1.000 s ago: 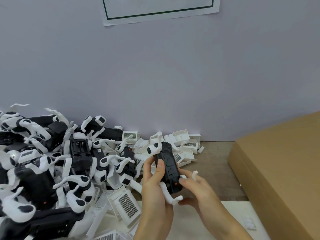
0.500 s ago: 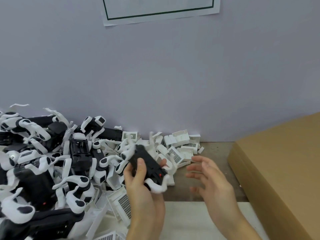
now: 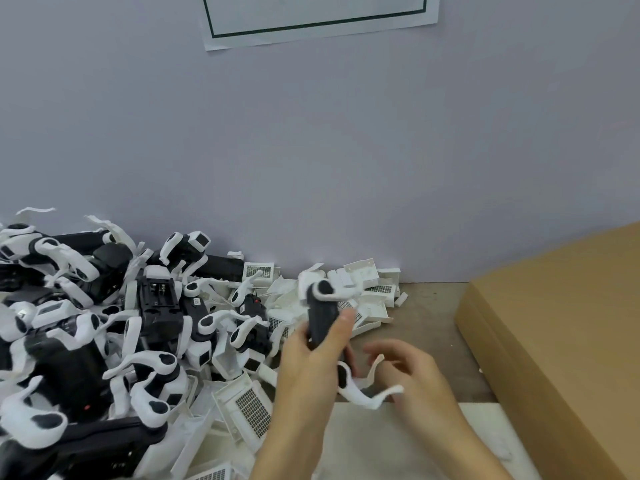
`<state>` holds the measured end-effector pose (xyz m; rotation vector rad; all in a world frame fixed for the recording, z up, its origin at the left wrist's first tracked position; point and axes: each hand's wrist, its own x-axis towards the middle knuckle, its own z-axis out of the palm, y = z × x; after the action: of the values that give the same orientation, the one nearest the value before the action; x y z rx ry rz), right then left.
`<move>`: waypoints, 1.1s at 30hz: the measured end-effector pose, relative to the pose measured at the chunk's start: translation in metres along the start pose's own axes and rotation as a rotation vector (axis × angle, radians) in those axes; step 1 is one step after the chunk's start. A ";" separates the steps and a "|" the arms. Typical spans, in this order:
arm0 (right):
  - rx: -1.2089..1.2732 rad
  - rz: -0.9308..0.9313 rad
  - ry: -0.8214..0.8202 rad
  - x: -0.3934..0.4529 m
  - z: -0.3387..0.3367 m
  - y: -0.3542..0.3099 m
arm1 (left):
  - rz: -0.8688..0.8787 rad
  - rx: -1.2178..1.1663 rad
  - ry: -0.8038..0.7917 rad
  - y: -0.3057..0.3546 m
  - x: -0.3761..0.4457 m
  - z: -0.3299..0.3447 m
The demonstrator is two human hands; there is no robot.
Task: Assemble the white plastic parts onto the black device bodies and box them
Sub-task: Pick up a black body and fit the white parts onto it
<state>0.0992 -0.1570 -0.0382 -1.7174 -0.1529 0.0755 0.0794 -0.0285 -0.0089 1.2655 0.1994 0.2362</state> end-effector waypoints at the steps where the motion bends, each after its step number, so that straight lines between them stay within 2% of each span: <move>1: -0.086 -0.026 -0.027 0.000 0.000 0.000 | 0.004 0.038 0.012 -0.003 0.000 0.001; 6: -0.514 -0.192 -0.156 -0.001 0.008 0.005 | -0.011 -0.225 0.159 0.005 0.001 -0.003; 10: -0.776 -0.133 -0.266 -0.001 0.018 0.013 | 0.158 -0.181 0.380 0.009 0.003 -0.012; 13: -0.874 -0.123 -0.296 -0.002 0.025 0.015 | 0.158 -0.178 0.438 0.007 0.005 -0.014; 15: -0.870 -0.155 -0.255 -0.002 0.024 0.016 | 0.139 -0.174 0.452 0.004 0.006 -0.015; 18: -0.799 -0.259 -0.164 0.001 0.017 0.016 | 0.121 -0.131 0.453 -0.001 0.007 -0.016; 21: -0.560 -0.320 -0.023 0.004 0.012 0.012 | 0.055 -0.129 0.413 -0.002 0.008 -0.017; 24: -0.309 -0.253 0.111 0.008 0.003 0.013 | -0.014 -0.156 0.375 -0.003 0.007 -0.018; 29: 0.041 -0.105 0.303 0.014 -0.010 0.012 | -0.016 -0.076 0.370 -0.008 0.009 -0.017; 33: 0.341 0.054 0.346 0.017 -0.016 0.009 | 0.019 0.024 0.287 -0.007 0.005 -0.014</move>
<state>0.1185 -0.1712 -0.0439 -1.3695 0.1564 -0.1484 0.0810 -0.0164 -0.0202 1.2548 0.4375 0.4332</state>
